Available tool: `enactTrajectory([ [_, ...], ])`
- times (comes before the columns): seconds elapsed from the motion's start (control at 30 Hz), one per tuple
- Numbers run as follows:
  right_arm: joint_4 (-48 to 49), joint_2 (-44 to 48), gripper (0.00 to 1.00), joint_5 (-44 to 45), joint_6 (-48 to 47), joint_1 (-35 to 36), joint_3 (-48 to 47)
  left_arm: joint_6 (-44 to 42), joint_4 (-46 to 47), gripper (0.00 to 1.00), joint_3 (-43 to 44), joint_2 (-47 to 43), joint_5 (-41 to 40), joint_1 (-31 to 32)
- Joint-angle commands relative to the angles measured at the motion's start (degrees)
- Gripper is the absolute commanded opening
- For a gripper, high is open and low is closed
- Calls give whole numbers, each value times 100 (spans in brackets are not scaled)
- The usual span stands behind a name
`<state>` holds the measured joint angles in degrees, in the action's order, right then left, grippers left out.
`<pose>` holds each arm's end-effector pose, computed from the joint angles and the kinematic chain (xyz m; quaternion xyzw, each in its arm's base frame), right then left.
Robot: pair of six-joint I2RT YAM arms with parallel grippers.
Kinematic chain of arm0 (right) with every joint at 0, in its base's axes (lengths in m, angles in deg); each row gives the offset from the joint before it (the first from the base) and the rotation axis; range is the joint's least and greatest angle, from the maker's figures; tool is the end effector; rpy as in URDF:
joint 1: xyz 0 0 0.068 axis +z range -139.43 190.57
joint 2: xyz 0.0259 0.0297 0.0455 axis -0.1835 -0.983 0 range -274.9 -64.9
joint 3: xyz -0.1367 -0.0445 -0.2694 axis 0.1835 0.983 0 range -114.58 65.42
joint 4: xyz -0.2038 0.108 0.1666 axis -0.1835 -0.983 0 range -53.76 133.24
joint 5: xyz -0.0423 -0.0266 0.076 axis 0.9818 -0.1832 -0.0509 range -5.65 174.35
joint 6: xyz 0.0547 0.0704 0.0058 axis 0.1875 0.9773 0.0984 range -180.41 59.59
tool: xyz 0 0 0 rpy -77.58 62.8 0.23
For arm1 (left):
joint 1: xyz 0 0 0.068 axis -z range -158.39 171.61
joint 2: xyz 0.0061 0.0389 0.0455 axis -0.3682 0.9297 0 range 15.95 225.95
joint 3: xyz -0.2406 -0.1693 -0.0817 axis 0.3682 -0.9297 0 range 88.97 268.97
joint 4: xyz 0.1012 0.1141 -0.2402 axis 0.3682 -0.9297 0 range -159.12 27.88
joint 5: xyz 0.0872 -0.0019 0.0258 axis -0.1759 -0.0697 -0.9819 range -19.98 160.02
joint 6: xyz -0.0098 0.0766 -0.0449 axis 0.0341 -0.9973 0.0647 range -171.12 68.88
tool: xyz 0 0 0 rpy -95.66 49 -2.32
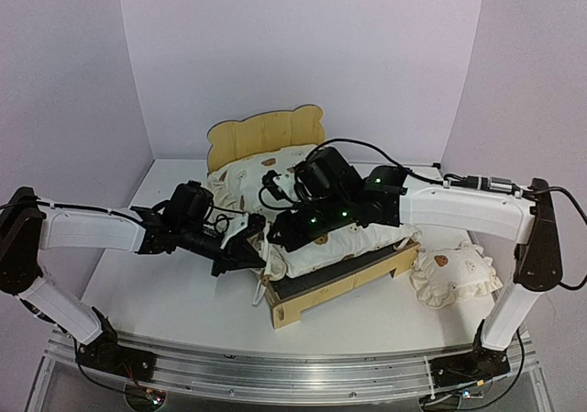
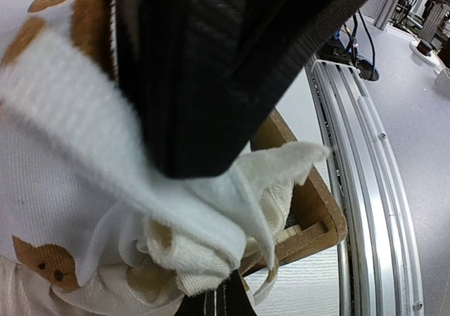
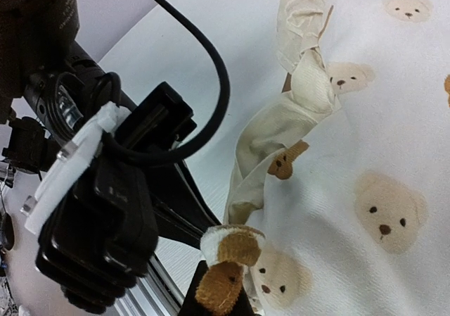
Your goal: Set up the pet bed
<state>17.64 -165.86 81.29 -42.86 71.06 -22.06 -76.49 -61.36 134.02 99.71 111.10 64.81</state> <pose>0.2288 0.4127 0.3044 -0.3409 0.8358 0.2893 0.3187 0.2129 -0.2717 0.2051 0.6012 0.6086 -0.3752 0.3570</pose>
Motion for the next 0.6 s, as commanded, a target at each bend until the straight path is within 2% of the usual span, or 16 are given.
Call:
enactTrajectory([
  [0.0, 107, 364, 0, 28, 67, -151, 137, -67, -462, 0, 260, -147, -305, 14],
  [0.3, -548, 572, 0, 286, -473, -275, -321, -473, -1215, 0, 564, -570, -618, -366],
  [0.4, -846, 454, 0, 306, -555, -274, -558, -415, -1089, 0, 650, -546, -567, -365],
  [0.57, -1283, 345, 0, 817, -837, -276, -1163, -349, -907, 0, 731, -344, -755, -366],
])
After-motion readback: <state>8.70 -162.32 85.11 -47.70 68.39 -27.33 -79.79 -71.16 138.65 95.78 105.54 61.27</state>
